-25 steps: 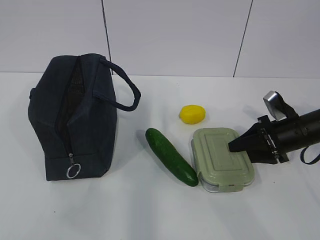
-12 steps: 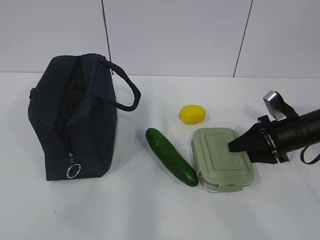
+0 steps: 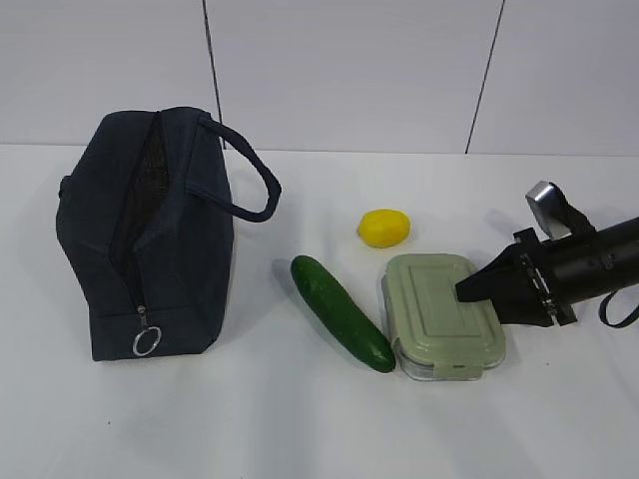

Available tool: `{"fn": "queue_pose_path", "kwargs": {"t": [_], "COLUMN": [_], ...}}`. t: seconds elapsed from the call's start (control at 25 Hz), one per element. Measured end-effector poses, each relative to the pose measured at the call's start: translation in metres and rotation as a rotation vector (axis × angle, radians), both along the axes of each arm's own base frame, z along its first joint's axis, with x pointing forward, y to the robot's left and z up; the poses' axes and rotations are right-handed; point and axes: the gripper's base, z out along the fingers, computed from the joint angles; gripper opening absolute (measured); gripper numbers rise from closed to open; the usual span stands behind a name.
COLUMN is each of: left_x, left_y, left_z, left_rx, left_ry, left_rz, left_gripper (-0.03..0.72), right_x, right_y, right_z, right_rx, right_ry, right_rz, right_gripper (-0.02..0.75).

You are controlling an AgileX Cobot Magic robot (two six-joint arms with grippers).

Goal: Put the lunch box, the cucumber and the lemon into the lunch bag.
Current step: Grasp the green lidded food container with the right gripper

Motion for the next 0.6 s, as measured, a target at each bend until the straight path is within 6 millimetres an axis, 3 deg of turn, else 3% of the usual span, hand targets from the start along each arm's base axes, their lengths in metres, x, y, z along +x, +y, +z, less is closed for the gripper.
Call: {"fn": "queue_pose_path", "kwargs": {"t": [0.6], "left_x": [0.0], "left_y": [0.0003], "left_z": [0.0], "left_rx": [0.003], "left_ry": [0.0], "left_rz": [0.002], "left_gripper": [0.34], "right_x": [0.0019], "right_y": [-0.0015], "right_z": [0.0069], "right_rx": [-0.026], "right_ry": [0.0], "right_rz": [-0.025], "right_gripper": [0.377]}}
